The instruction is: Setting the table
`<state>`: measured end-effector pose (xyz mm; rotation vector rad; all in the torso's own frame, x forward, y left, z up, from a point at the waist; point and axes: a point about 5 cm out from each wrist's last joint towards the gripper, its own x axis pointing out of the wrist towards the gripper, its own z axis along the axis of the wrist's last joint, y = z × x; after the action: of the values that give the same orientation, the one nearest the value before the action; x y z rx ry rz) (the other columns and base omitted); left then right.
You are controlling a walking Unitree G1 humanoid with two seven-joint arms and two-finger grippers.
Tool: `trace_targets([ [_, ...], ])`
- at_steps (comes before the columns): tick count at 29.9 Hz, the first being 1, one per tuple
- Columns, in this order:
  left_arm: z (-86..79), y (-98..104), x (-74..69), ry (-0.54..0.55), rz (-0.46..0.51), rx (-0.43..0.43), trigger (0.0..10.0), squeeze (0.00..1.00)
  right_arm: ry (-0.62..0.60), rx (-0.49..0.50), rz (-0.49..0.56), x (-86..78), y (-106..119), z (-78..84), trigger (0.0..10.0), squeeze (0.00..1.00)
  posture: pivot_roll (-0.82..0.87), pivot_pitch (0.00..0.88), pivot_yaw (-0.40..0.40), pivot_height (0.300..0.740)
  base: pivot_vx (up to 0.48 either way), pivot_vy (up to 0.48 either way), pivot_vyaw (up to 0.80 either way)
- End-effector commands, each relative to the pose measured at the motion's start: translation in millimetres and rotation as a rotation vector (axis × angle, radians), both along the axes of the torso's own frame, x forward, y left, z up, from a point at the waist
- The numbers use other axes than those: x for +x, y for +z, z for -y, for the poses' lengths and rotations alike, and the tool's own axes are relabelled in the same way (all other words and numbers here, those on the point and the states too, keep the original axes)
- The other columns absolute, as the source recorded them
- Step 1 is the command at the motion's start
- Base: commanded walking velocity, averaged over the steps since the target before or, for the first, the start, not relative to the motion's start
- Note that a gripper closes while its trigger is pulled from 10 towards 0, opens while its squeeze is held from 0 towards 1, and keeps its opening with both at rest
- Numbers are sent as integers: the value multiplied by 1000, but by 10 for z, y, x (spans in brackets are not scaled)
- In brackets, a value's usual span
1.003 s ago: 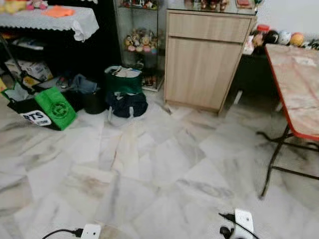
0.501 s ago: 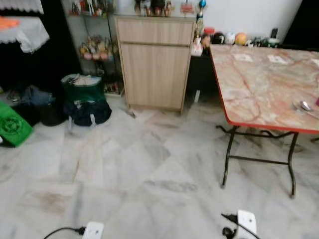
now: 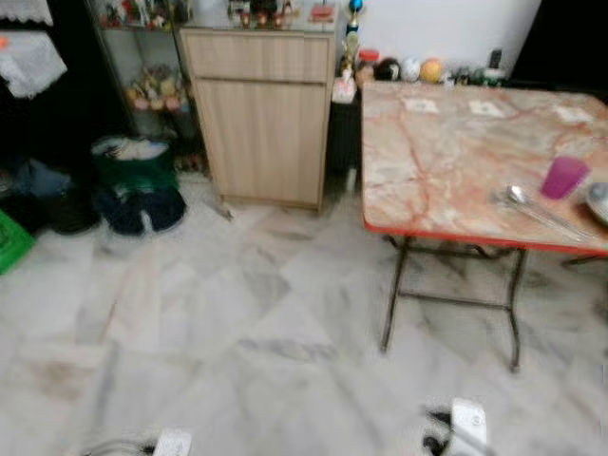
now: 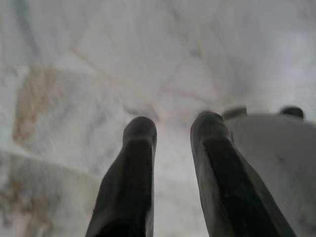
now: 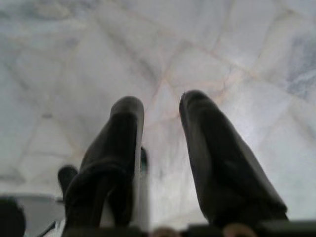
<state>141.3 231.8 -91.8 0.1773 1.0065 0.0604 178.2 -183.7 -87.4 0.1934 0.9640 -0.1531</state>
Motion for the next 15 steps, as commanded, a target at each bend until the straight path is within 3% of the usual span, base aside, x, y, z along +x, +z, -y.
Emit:
trace_targets([
  [1,31,7,40,-10,5,-9,10000,0,-16,-20,7,9,16,89,10000,0,22,0,-2,740,0,-472,0],
  [15,36,-6,11,-8,-6,-11,10000,0,-16,-26,4,3,14,96,10000,0,8,0,3,740,0,-472,0],
])
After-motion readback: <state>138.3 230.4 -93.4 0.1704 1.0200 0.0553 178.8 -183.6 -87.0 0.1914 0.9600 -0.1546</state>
